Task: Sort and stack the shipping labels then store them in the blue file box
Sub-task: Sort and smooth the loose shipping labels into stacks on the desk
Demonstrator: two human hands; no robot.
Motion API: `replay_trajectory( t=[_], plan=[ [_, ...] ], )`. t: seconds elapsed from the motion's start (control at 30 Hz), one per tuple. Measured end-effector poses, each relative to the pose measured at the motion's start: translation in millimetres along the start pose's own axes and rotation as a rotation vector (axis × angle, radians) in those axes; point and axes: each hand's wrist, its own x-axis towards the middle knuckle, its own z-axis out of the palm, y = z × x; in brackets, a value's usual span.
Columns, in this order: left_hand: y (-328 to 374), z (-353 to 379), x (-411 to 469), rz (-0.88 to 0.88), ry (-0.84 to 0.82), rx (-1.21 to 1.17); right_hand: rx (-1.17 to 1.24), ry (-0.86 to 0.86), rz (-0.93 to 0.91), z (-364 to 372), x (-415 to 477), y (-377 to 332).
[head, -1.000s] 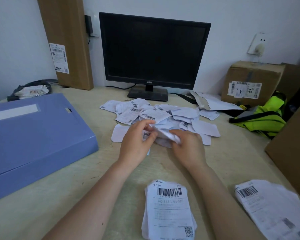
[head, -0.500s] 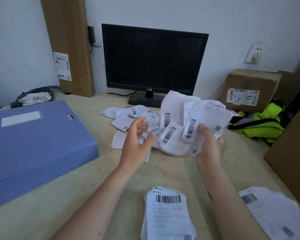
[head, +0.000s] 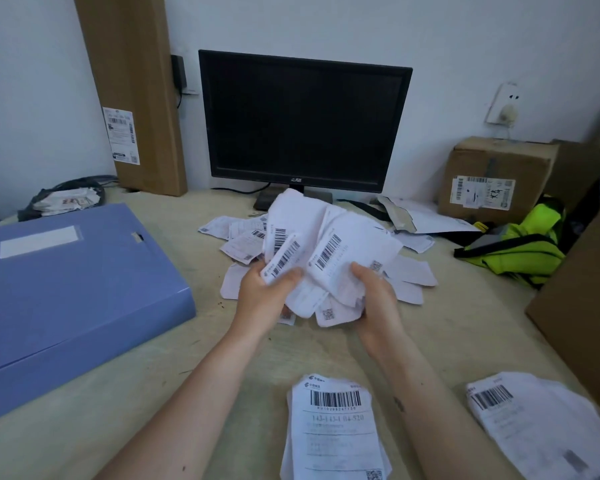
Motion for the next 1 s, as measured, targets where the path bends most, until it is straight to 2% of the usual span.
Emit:
replay_trajectory(
  t=[0.13,0.27,0.4,0.5,0.63,0.73,0.87,1.0],
  plan=[
    [0.7,-3.8,3.5,-0.086,0.06,-0.161,-0.149,0.09,-0.099,-1.9,0.0,1.9],
    [-0.4,0.4,3.9,-0.172,0.003,-0.23,-0.062,0.087,-0.104,-3.5,2.9,4.2],
    [-0.6,-0.3,5.0,-0.1,0.115,-0.169,-0.096,0.168,-0.124,-5.6,5.6,5.8],
    [0.1,-7.5,8.8,-0.032,0.231,-0.142,-0.011,0.222,-0.159,-4.9,6.7,2.3],
    [1.5,-8.8,8.2,0.021,0.319,-0.09,0.028,0.213,-0.165,-2.2,4.4,-1.4],
    [-0.2,-5.7,7.4,-0.03,0.244,-0.044,0.046,0.176,-0.171,0.9,1.4,-1.8],
    [2.0,9.1,-3.2,-0.182,0.001,-0.202,-0.022,0.162,-0.185,5.1,-2.5,1.2],
    [1.0,15.8,-10.8,-0.142,-0.164,-0.17,-0.151,0.185,-0.241,4.2,-4.6,5.3]
  ],
)
